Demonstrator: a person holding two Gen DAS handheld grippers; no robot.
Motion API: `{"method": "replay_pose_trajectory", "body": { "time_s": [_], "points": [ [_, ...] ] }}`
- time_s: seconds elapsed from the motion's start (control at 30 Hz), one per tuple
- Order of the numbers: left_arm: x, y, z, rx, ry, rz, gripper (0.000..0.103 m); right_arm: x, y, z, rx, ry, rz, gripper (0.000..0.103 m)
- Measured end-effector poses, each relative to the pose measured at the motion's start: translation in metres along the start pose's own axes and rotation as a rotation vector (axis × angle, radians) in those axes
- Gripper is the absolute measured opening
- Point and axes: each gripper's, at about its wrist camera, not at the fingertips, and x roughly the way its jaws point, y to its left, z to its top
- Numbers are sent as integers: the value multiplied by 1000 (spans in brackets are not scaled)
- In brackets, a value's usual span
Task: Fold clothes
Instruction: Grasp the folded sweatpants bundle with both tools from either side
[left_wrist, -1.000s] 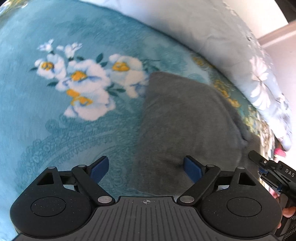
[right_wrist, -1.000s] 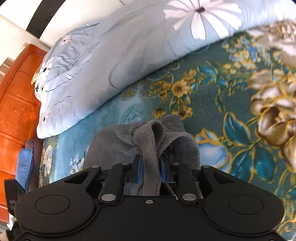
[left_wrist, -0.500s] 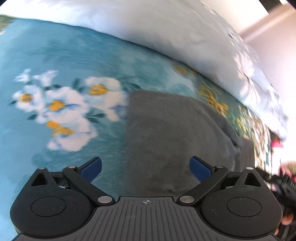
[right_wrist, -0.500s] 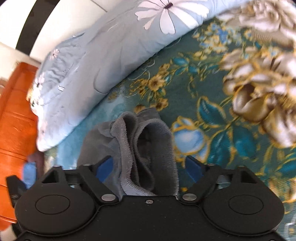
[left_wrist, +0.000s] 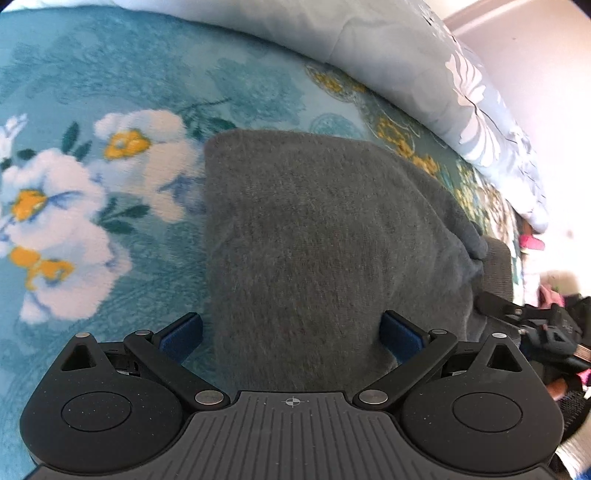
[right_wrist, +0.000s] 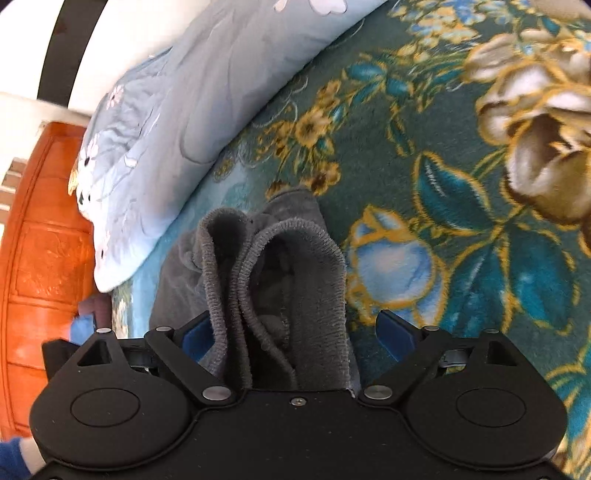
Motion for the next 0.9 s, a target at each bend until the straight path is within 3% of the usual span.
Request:
{"method": "replay_pose_trajectory", "body": {
  "time_s": [0.33,0.7,0.87,0.9],
  "points": [
    [9,1,10,16,22,-55,102,27,11,9,-64,52,60,91],
    [15,-1,14,-41,36,-68,101,34,16,9,-54,53,32,56],
    [13,-18,-2,-4,-50,20,99,33,25,7,-56,41,-6,45],
    [12,-22,-4,11,-59,41,94,33,27,7,-57,39,-12,41]
  ]
}}
